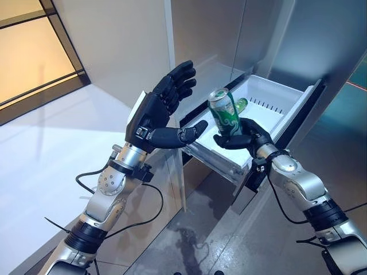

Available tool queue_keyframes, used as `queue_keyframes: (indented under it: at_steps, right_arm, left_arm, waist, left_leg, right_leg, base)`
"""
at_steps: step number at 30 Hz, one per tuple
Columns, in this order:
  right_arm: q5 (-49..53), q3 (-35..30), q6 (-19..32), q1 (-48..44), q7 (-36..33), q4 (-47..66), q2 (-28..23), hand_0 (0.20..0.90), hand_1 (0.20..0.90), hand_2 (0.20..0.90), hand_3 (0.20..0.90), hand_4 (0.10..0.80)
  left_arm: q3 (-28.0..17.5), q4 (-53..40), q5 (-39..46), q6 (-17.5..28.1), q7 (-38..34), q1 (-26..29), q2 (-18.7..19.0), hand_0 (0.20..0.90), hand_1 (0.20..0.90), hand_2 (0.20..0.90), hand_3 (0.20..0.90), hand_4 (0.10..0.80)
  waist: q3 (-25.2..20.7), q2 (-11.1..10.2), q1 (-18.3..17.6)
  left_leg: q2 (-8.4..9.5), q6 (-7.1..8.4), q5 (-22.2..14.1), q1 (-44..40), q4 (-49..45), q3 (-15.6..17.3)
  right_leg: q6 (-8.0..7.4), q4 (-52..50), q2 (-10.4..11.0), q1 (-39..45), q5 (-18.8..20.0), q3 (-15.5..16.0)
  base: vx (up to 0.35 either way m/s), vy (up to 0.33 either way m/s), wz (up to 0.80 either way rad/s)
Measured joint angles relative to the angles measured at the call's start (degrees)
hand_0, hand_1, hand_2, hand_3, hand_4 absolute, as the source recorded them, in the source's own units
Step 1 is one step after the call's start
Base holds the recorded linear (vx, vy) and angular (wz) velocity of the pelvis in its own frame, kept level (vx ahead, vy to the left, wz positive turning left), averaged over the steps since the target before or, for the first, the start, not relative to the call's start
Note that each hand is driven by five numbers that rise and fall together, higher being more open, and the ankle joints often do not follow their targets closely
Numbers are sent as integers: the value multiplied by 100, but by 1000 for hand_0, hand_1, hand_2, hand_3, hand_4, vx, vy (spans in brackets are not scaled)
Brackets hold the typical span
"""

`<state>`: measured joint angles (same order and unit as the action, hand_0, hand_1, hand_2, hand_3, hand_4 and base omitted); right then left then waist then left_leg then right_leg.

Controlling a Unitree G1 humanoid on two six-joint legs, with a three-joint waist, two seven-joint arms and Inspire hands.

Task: Put drinks into fridge and close the fridge

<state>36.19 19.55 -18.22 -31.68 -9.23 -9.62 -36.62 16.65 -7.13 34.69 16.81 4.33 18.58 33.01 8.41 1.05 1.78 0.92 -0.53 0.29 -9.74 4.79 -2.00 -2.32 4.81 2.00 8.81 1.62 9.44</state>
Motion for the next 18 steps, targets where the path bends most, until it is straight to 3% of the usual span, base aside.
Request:
queue_keyframes:
  at_steps: [3, 12, 18]
  right_arm:
    - [44, 0, 14, -224, -49, -335, 0, 300, 300, 300, 200, 100]
    - [-38, 21, 162, -764, -247, -1445, -17, 300, 300, 300, 200, 100]
    - [-376, 48, 182, -1355, -274, -2788, -129, 300, 300, 300, 200, 100]
  left_arm:
    - [0, 195, 73, -75, 40, 13, -10, 900, 900, 900, 900, 800]
    - [73, 606, 911, -935, 466, 27, -349, 900, 900, 900, 900, 800]
    - [358, 650, 1400, -1470, 1139, -310, -807, 900, 900, 900, 900, 800]
  waist:
    - [65, 25, 37]
    - [161, 50, 301]
    - [238, 75, 581]
  left_leg:
    - [2, 1, 18, -6, 0, -28]
    - [25, 21, 82, -6, 0, -307]
    - [83, 13, 138, 26, 0, -527]
  right_leg:
    - [2, 0, 5, 21, -2, 36]
    - [20, 0, 26, 143, -46, 315]
    - [-11, -1, 79, 223, -91, 559]
  base:
    - [25, 15, 6]
    - [46, 33, 17]
    - [65, 42, 22]
